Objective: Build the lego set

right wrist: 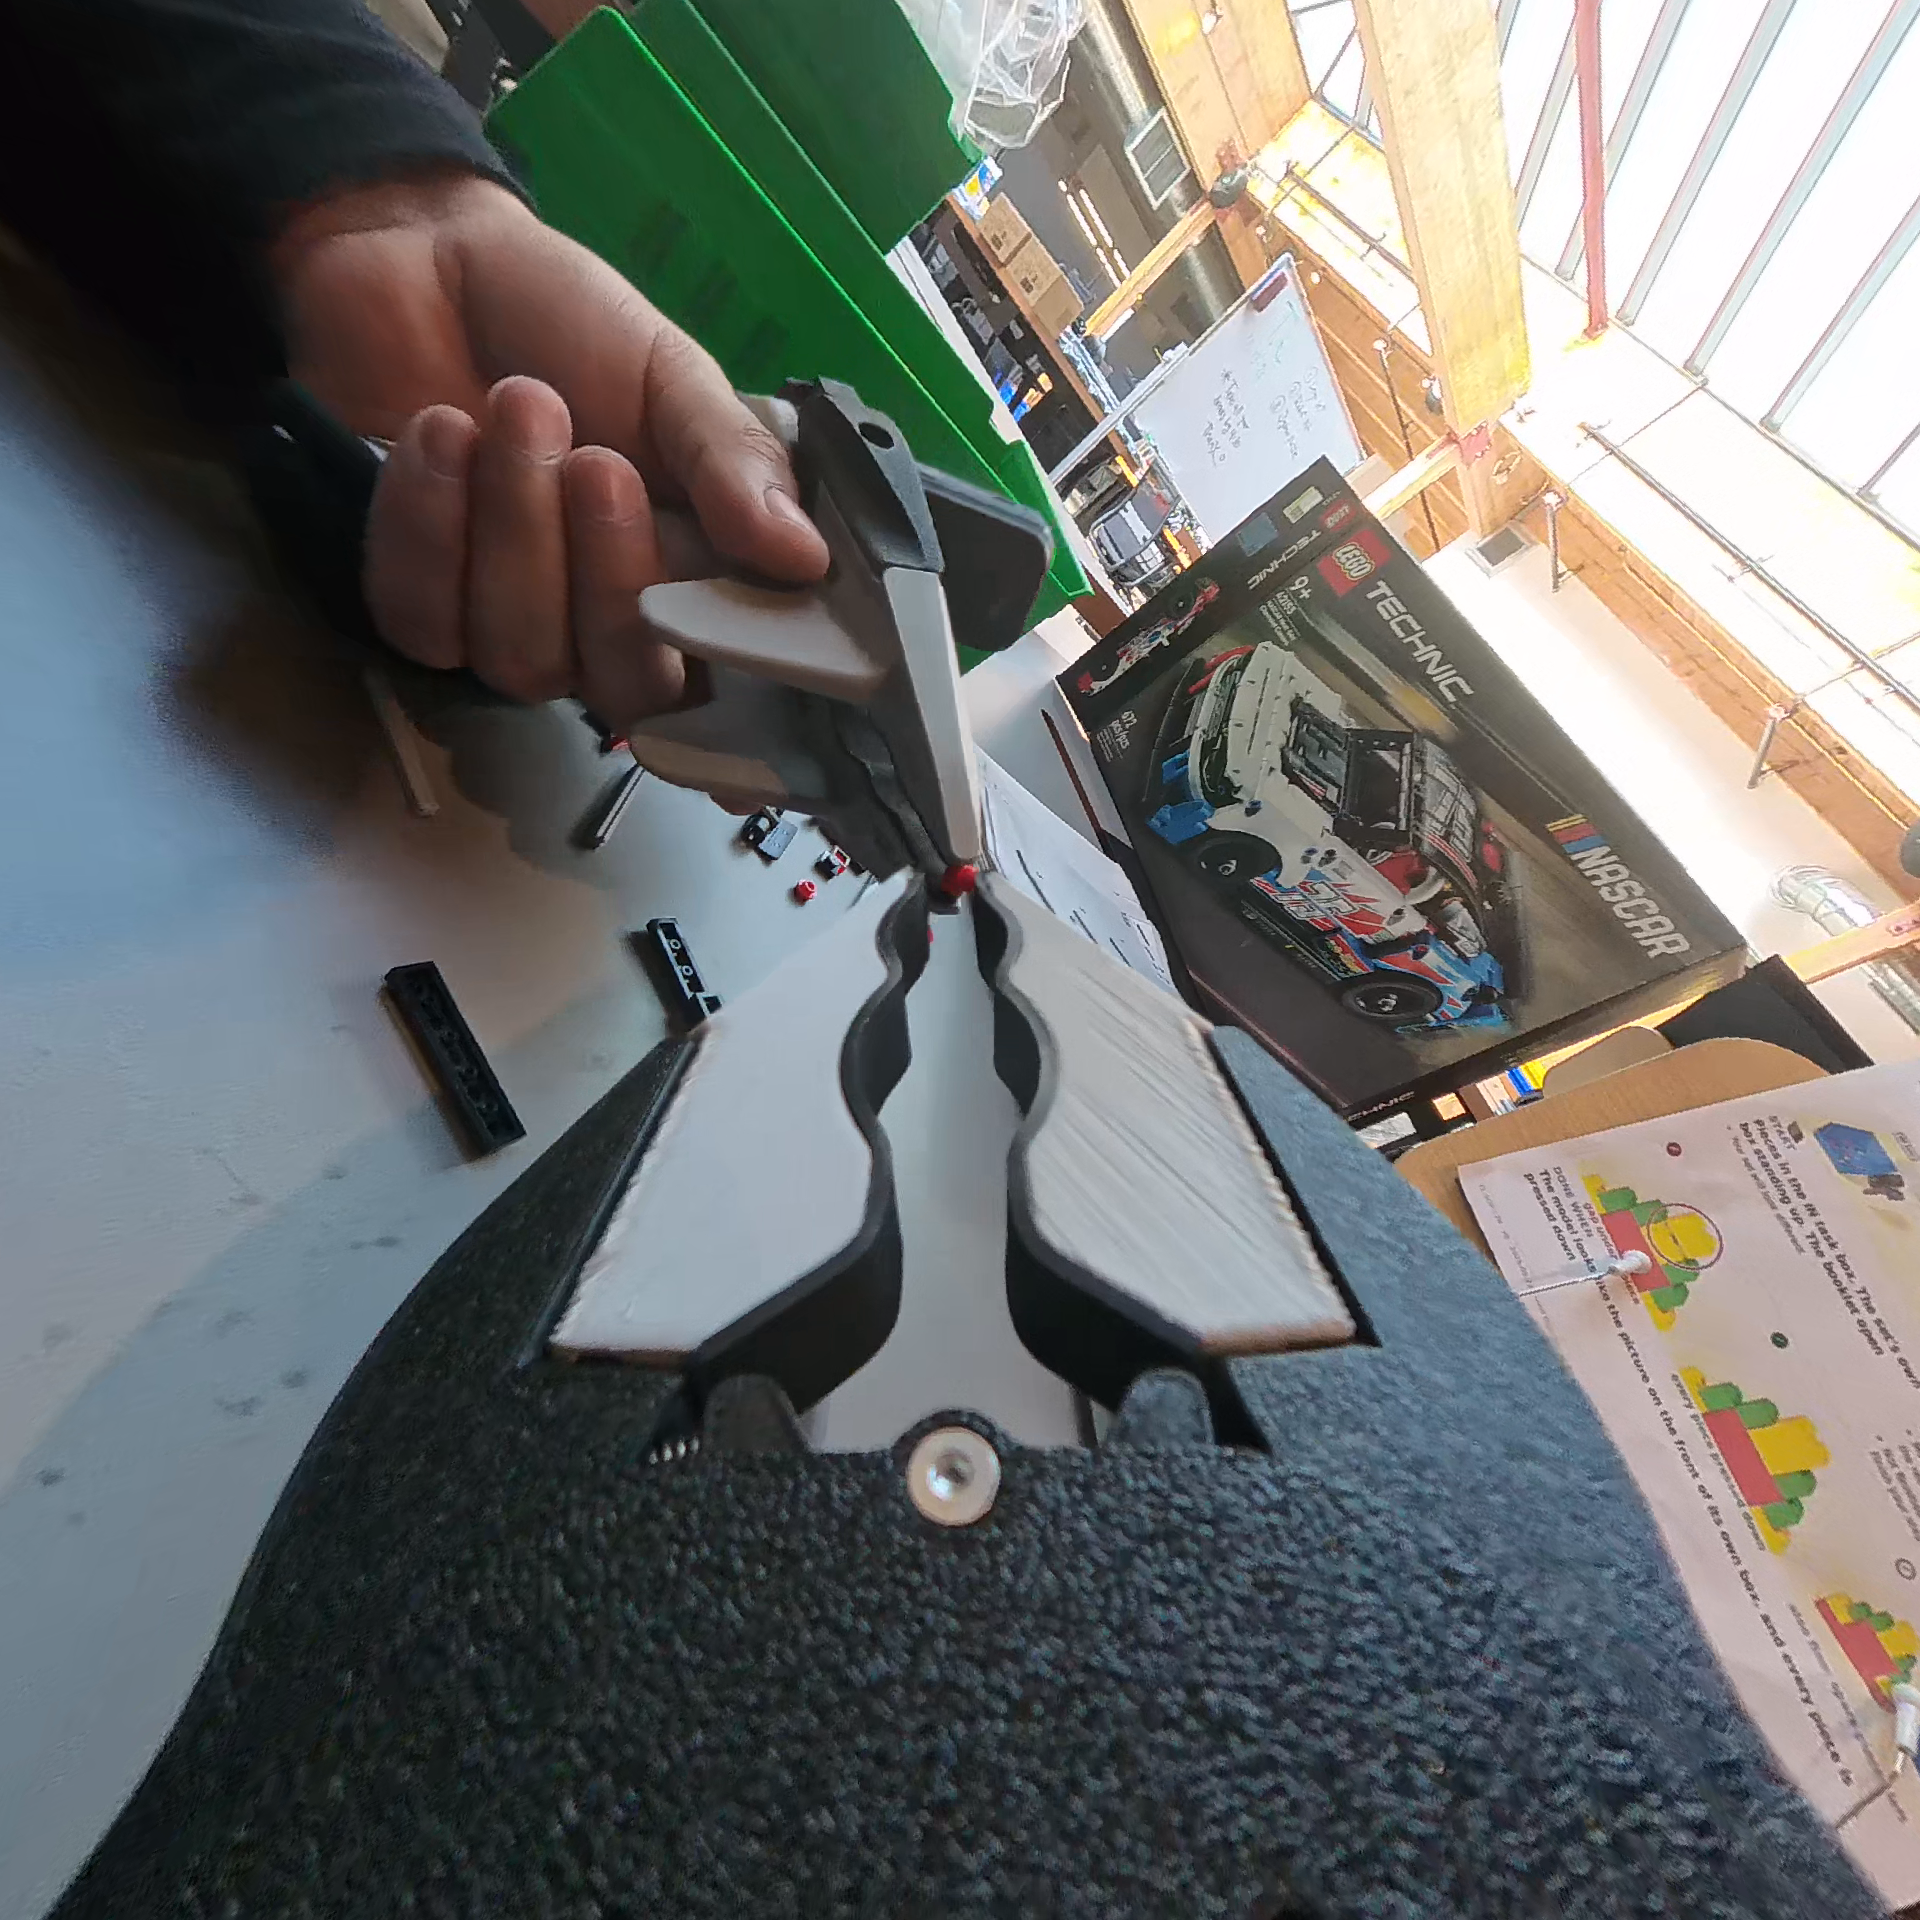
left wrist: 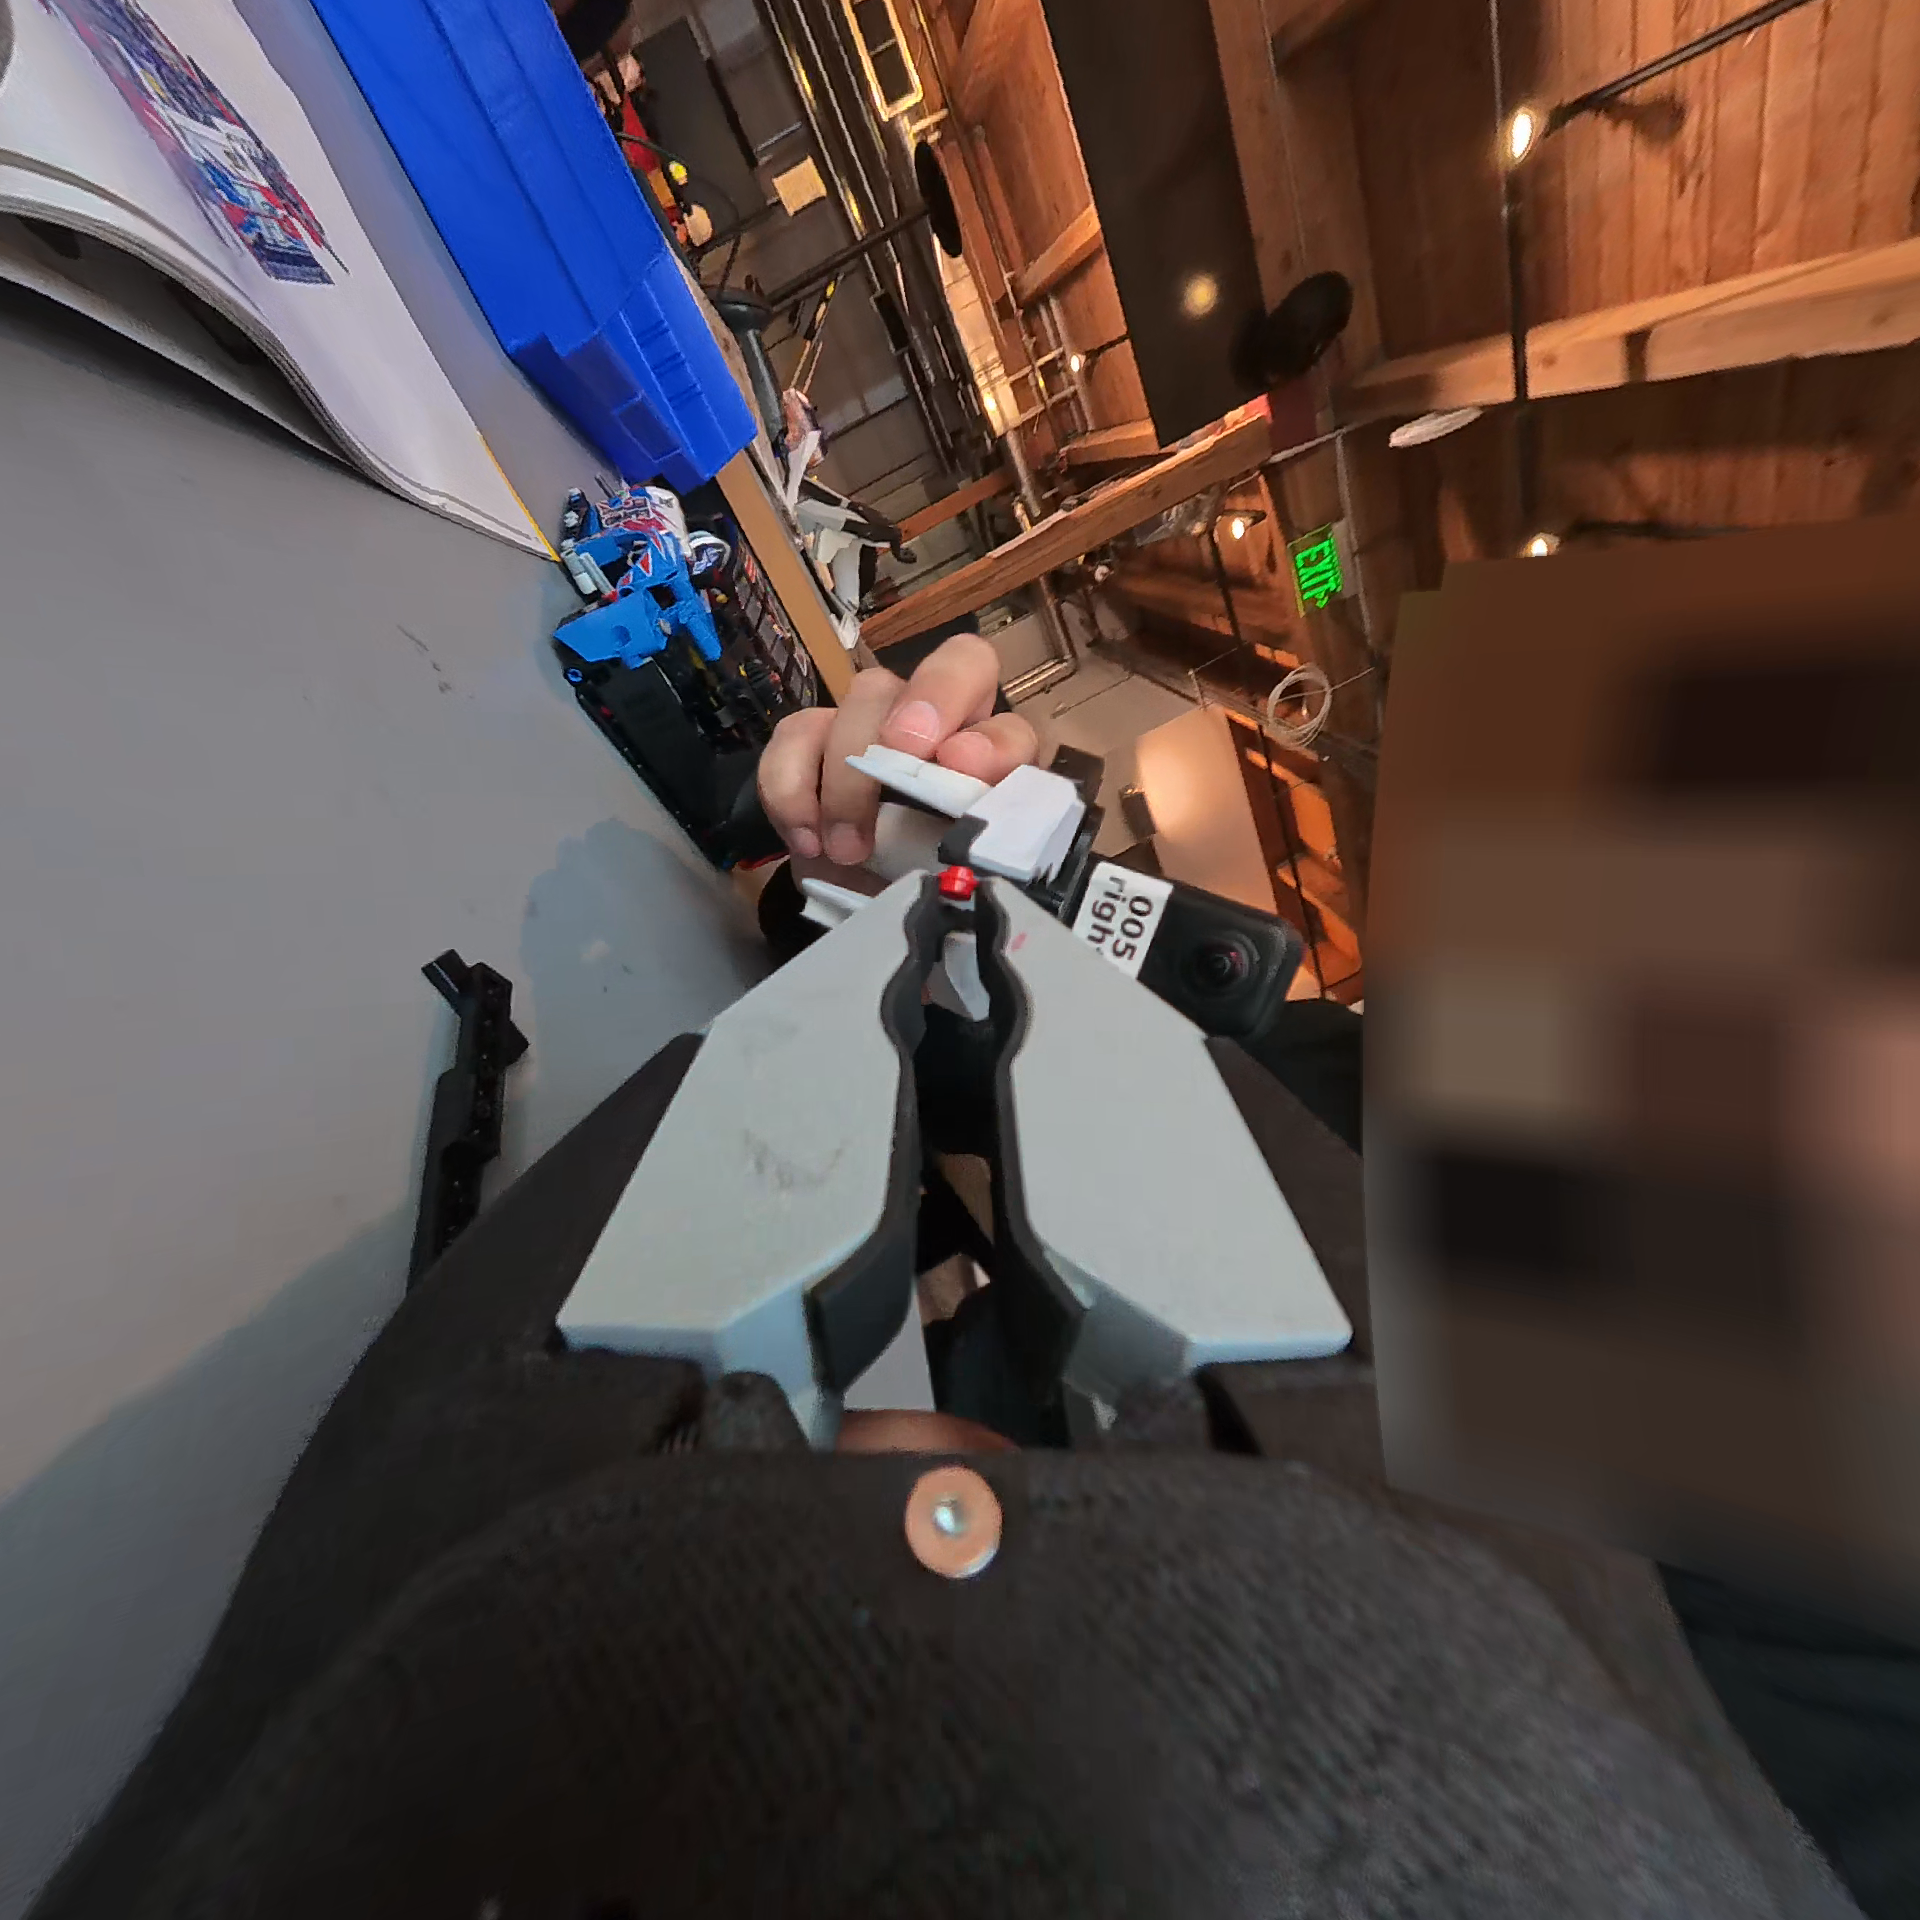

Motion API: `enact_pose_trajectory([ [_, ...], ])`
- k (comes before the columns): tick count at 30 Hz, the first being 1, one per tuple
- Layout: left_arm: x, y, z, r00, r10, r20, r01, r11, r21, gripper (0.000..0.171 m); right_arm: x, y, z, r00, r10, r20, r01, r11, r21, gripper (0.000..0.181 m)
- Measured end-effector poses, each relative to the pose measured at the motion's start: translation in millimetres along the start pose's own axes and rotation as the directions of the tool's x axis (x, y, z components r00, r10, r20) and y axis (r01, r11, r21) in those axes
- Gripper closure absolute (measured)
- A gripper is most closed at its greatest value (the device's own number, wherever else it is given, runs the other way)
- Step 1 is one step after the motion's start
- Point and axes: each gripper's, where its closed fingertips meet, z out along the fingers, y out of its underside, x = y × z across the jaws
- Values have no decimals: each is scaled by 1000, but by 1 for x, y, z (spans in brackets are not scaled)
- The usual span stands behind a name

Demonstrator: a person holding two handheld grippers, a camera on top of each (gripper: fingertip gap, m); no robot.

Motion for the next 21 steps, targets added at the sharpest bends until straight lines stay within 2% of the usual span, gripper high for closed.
enact_pose_trajectory([
  [5, 3, 1, 1, 999, -25, -25, 25, 1000, 1, 168, 0, -2, -1, 998, 55, 31, -55, 998, 13, 174],
  [8, -2, 4, -1, 999, 47, 23, -46, 998, -49, 168, -5, 1, 0, 991, 113, 78, -113, 994, 0, 175],
  [11, -6, 5, -1, 990, 119, 78, -114, 991, -67, 168, -6, 2, 0, 992, 106, 75, -106, 994, -5, 175],
  [16, -6, 6, 0, 992, 105, 72, -100, 993, -63, 168, -7, 4, 0, 999, 17, 50, -16, 1000, -25, 175],
  [21, -11, 6, -3, 952, 270, 142, -253, 959, -126, 166, -11, 7, 2, 994, 71, 81, -68, 997, -40, 177],
])
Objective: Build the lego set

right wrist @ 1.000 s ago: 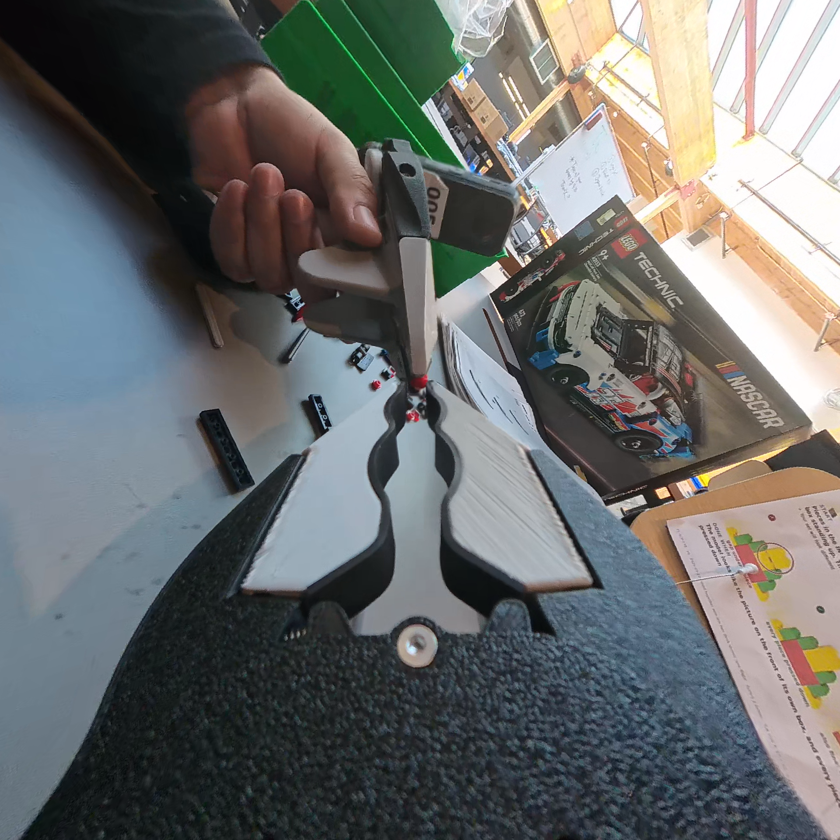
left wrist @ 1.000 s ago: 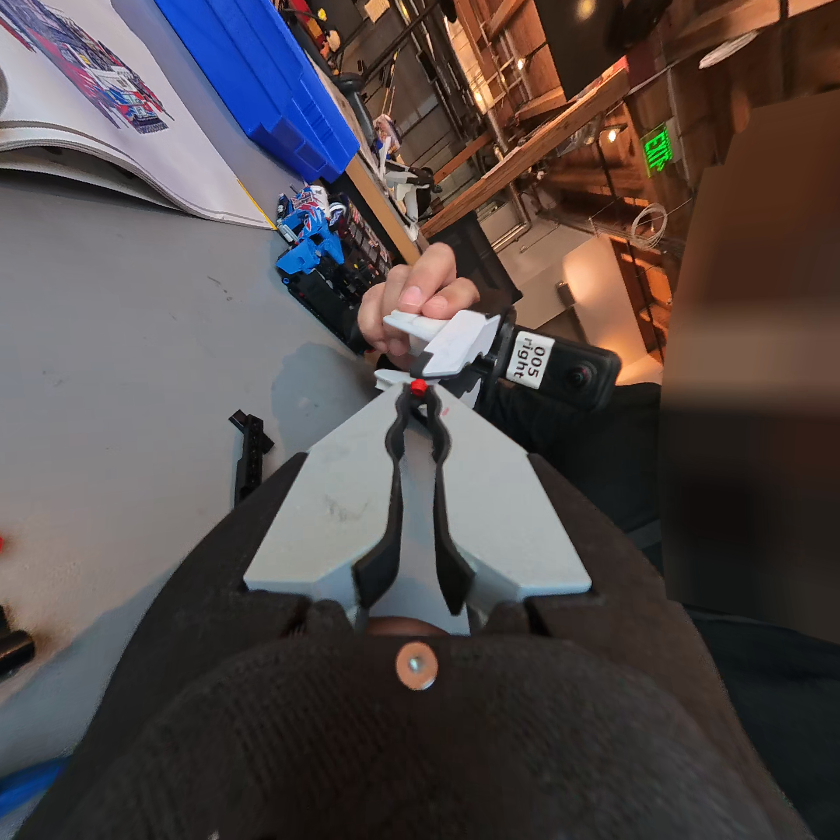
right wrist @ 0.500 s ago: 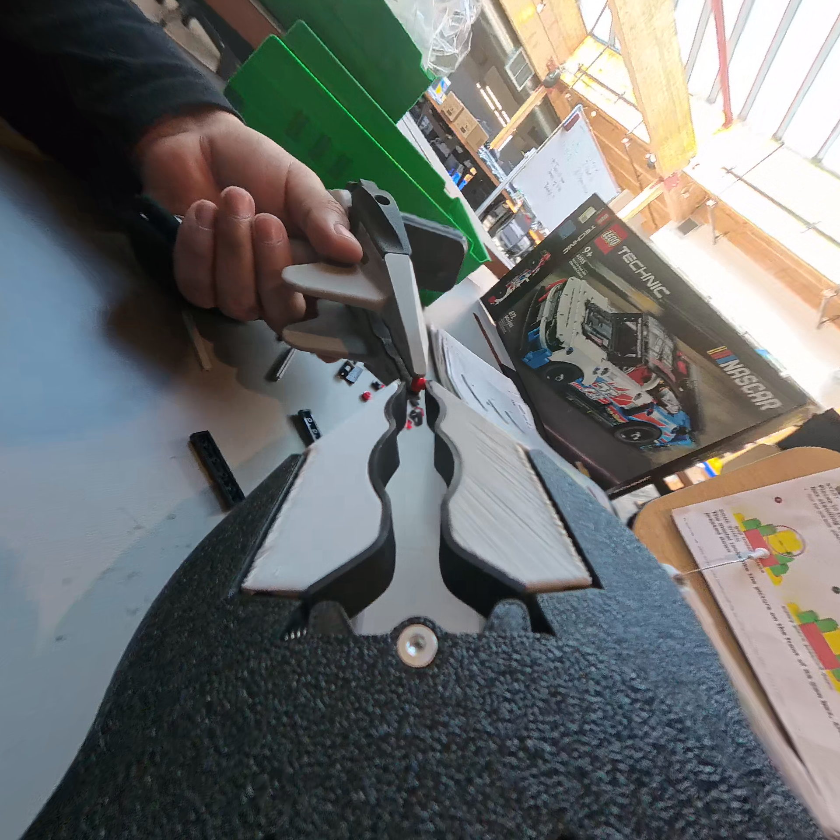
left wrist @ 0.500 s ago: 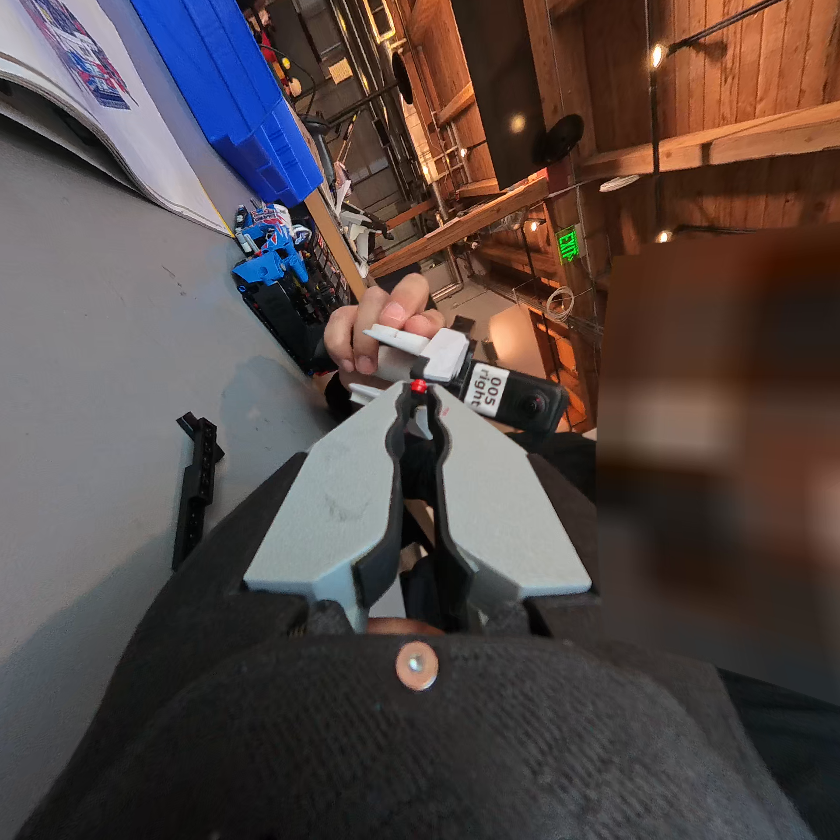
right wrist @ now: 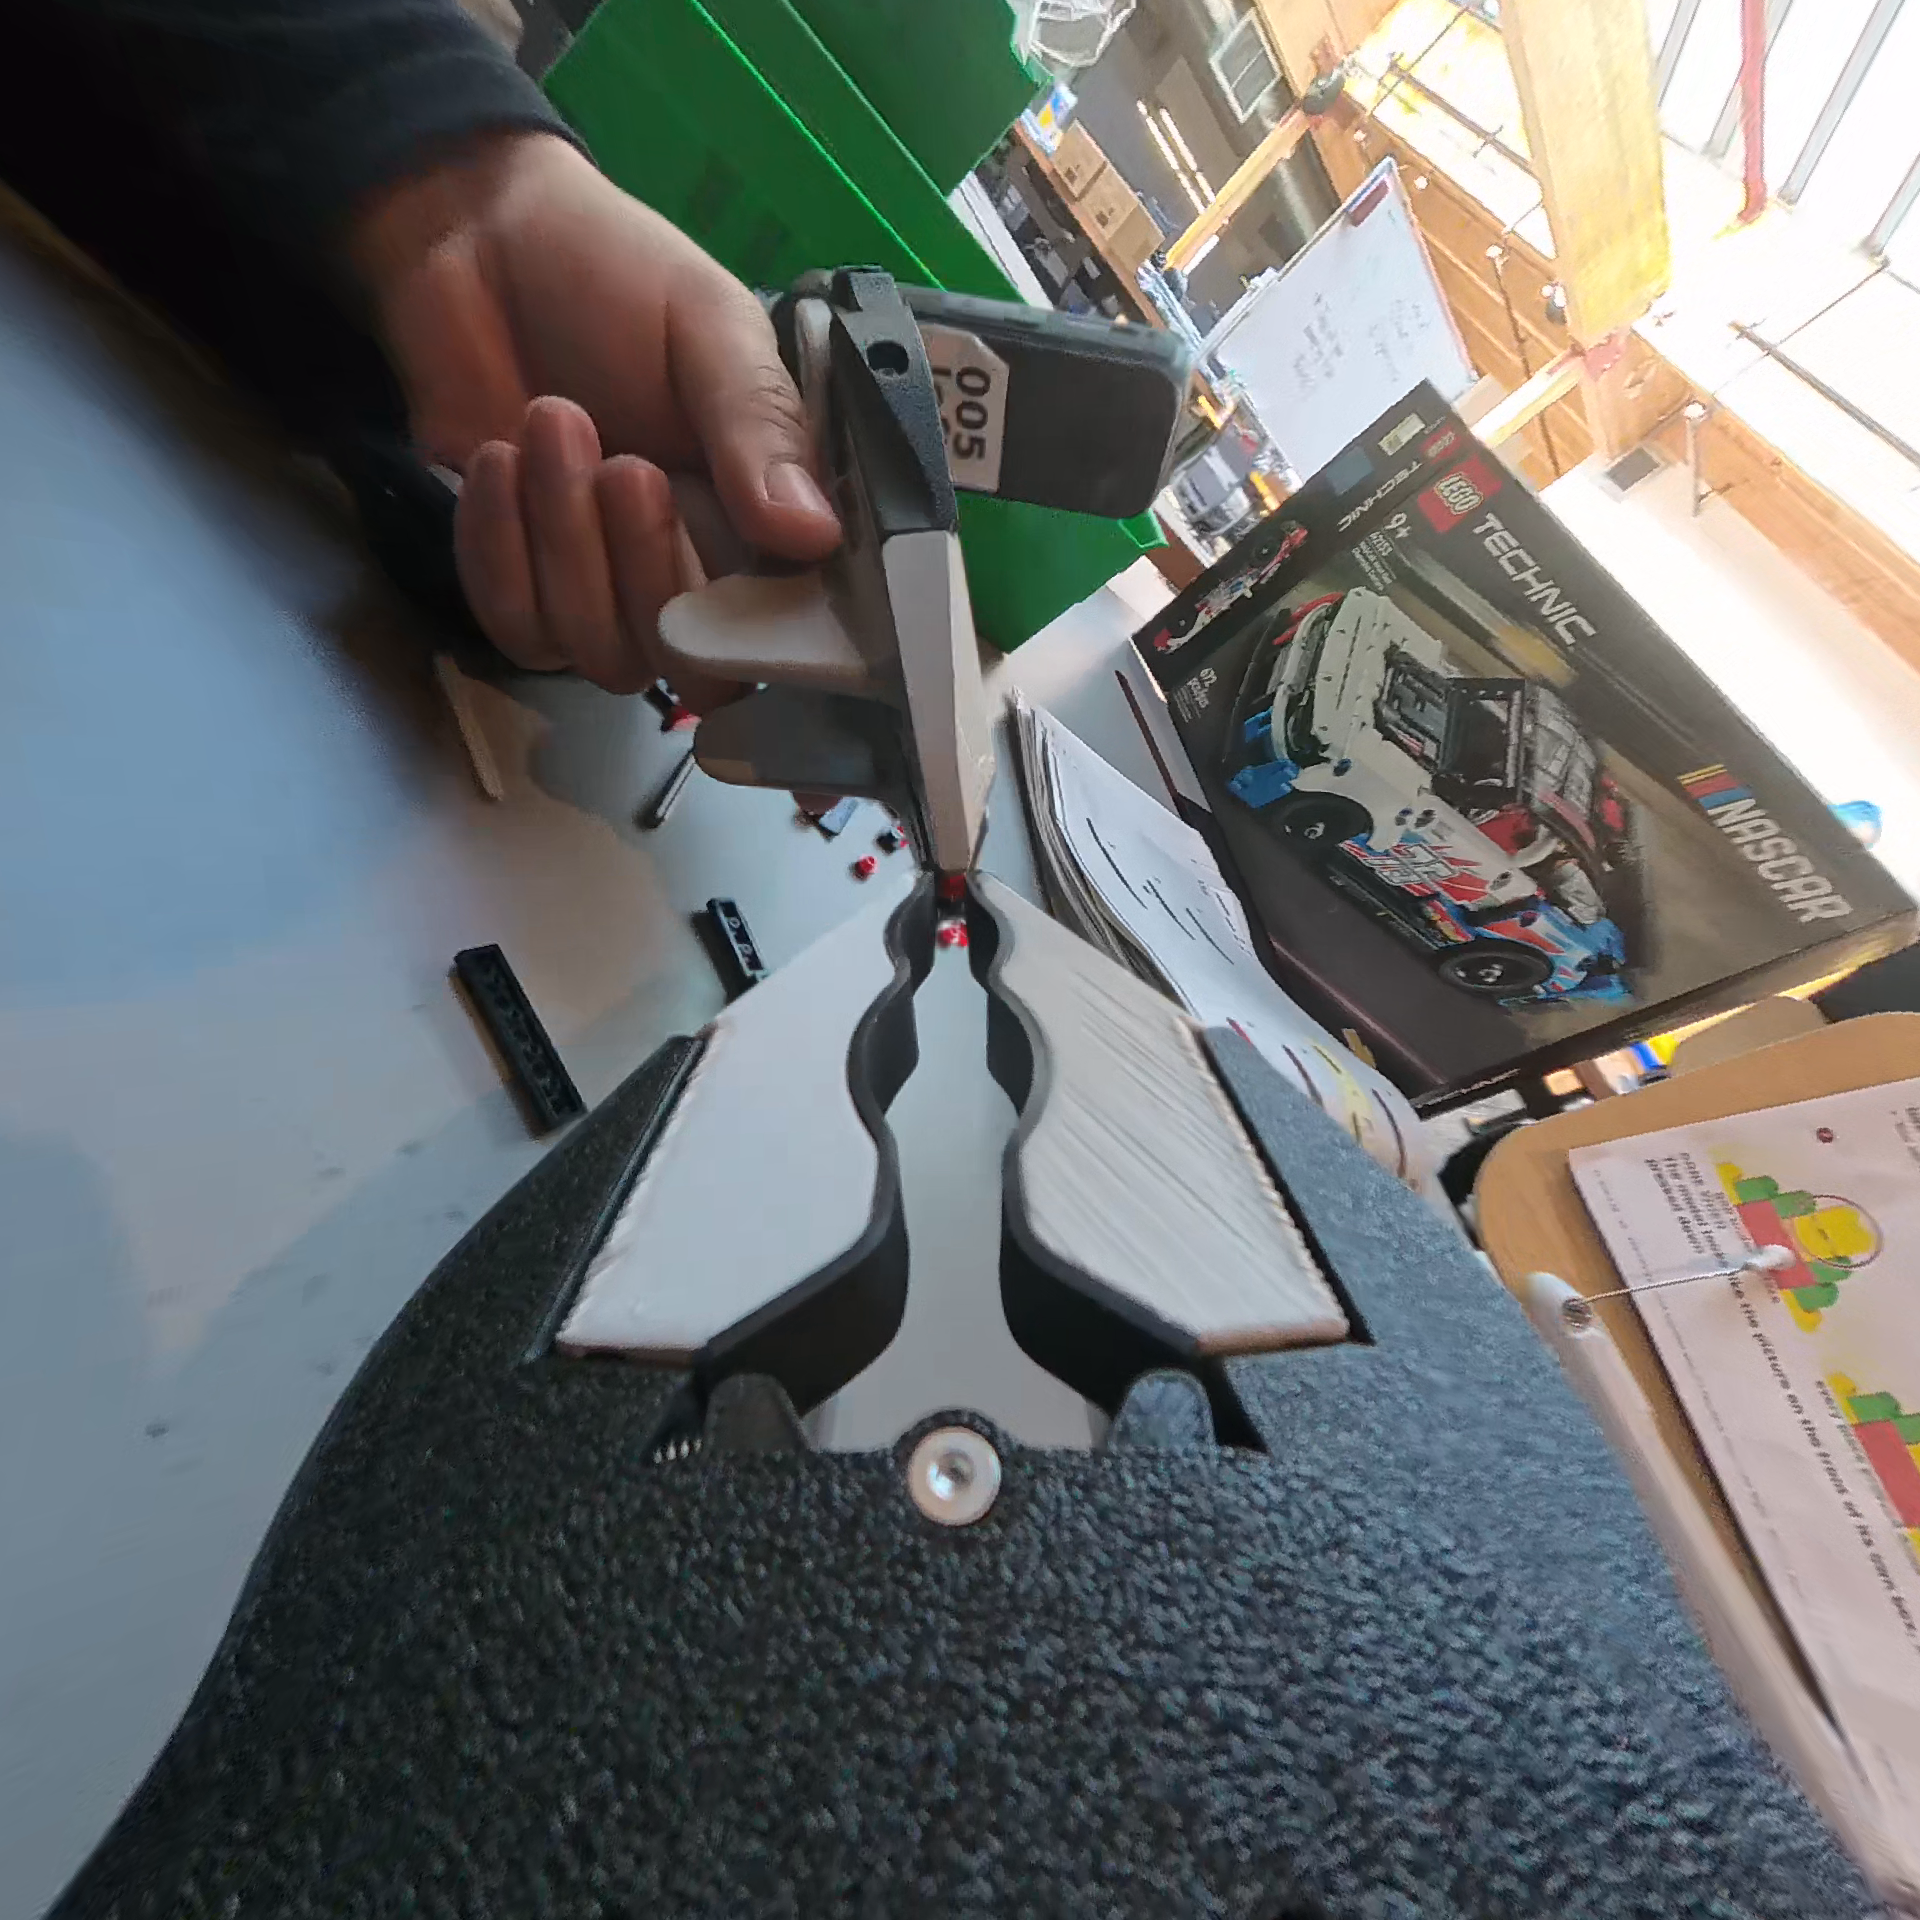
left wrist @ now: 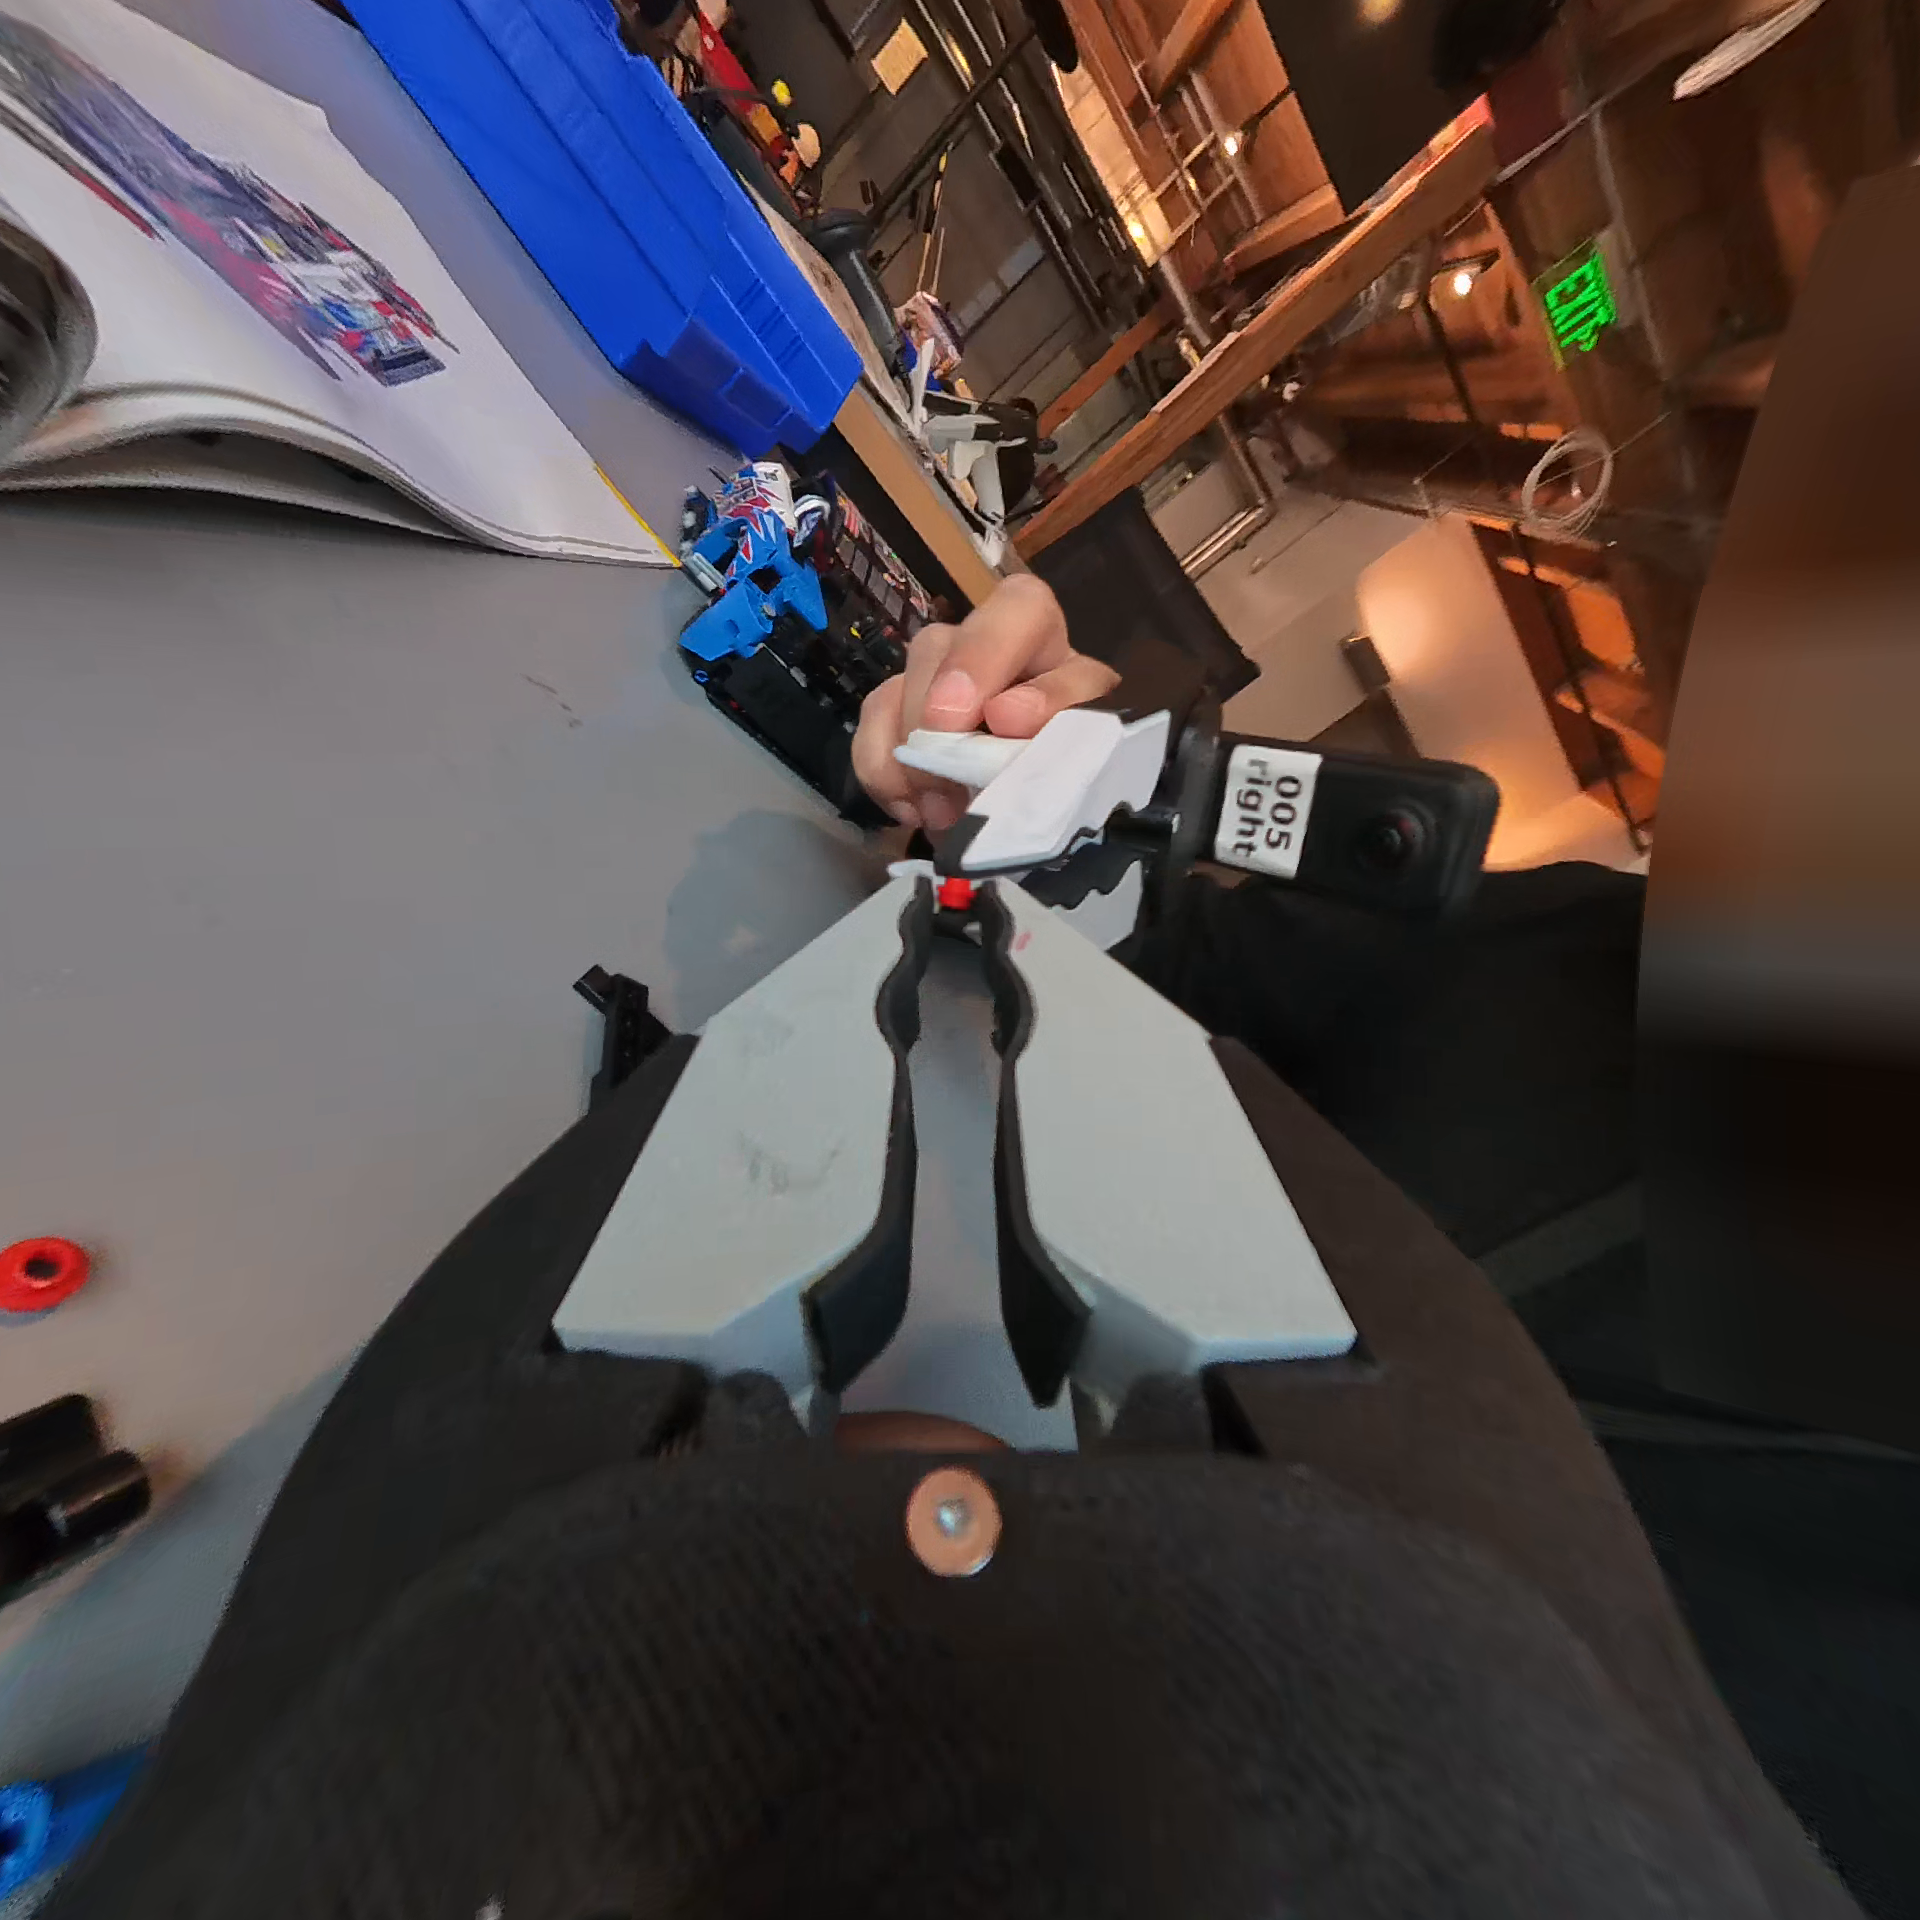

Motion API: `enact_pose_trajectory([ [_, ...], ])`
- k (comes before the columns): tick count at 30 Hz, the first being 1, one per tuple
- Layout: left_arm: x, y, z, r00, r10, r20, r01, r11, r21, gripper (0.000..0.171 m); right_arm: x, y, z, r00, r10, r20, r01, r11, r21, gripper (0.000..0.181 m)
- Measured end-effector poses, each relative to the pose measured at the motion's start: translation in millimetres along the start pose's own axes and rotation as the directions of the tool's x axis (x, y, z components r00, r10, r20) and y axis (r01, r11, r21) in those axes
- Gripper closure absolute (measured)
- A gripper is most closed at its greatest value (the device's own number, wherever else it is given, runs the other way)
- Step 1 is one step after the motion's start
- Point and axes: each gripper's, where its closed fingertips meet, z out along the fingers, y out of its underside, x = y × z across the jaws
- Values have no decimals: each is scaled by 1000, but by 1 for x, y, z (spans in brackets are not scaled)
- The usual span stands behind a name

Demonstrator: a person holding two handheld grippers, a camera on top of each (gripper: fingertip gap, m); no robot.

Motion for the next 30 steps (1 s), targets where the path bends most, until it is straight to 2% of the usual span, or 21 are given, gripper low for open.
enact_pose_trajectory([
  [2, -5, 1, -2, 995, 74, 64, -72, 997, -34, 156, -2, 0, 0, 998, 57, 29, -57, 998, 5, 177],
  [4, -8, 1, -6, 974, 193, 122, -183, 979, -86, 159, 0, 4, 1, 994, 106, 39, -105, 994, -6, 177],
  [6, -17, 2, -12, 905, 369, 212, -337, 925, -176, 154, 1, 5, 0, 985, 163, 59, -163, 987, -6, 177],
  [7, -21, 2, -16, 837, 489, 246, -438, 868, -235, 153, 0, 6, 1, 974, 210, 87, -210, 978, -14, 177],
  [9, -27, -2, -22, 633, 716, 293, -630, 697, -342, 153, -3, 4, 0, 940, 308, 145, -309, 951, -15, 177],
  [11, -25, -6, -23, 351, 887, 301, -776, 455, -436, 151, -2, -1, -1, 891, 411, 194, -417, 909, -10, 177],
  [13, -10, 4, -15, 106, 969, 223, -864, 201, -461, 144, 2, -5, -3, 821, 518, 239, -533, 846, 0, 178],
  [14, -3, 7, -11, 11, 978, 206, -885, 105, -453, 148, 2, -9, -5, 775, 567, 279, -592, 806, 5, 177],
  [15, 0, 8, -8, -49, 975, 216, -891, 55, -451, 150, 2, -13, -7, 719, 613, 327, -650, 760, 2, 178],
  [17, 2, 5, -5, -79, 968, 238, -890, 39, -454, 148, 3, -19, -10, 595, 693, 408, -753, 658, -21, 178],
  [20, 13, -2, -6, -75, 955, 288, -916, 48, -399, 151, 6, -25, -13, 415, 763, 495, -857, 510, -69, 178],
  [25, 25, -4, -5, -104, 947, 303, -930, 15, -368, 158, 8, -36, -18, 145, 779, 610, -941, 300, -159, 178],
  [30, 28, -3, -3, -53, 951, 306, -938, 58, -342, 162, 8, -38, -18, -36, 758, 651, -956, 164, -243, 178],
])
